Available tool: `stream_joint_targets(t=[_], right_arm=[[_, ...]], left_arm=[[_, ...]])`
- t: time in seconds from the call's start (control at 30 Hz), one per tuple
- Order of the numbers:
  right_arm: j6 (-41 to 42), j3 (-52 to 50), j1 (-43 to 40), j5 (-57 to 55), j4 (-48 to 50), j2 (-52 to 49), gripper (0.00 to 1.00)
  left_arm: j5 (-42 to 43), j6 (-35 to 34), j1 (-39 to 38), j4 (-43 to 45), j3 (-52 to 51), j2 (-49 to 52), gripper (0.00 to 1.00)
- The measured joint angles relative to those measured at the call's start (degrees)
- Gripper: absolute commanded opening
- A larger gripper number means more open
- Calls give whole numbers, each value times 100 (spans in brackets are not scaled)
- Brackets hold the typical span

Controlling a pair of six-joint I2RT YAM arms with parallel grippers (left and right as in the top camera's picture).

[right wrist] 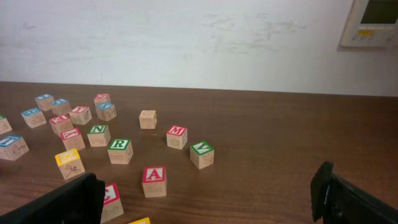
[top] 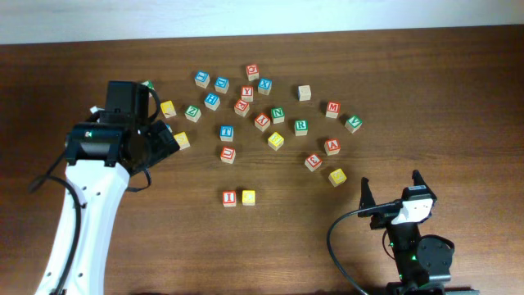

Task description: Spell out ICRA

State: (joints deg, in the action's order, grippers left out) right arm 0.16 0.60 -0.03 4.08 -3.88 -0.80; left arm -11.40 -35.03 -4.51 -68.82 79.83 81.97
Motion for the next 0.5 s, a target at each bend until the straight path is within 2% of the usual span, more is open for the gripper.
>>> stream_joint_targets(t=[0.33, 0.5], right_arm=[[0, 0, 0, 0, 0, 0, 98], [2, 0, 0, 0, 2, 0, 98]], left_arm=[[848, 824, 0, 103, -7, 713, 99], [997, 957, 0, 433, -7, 739, 99]])
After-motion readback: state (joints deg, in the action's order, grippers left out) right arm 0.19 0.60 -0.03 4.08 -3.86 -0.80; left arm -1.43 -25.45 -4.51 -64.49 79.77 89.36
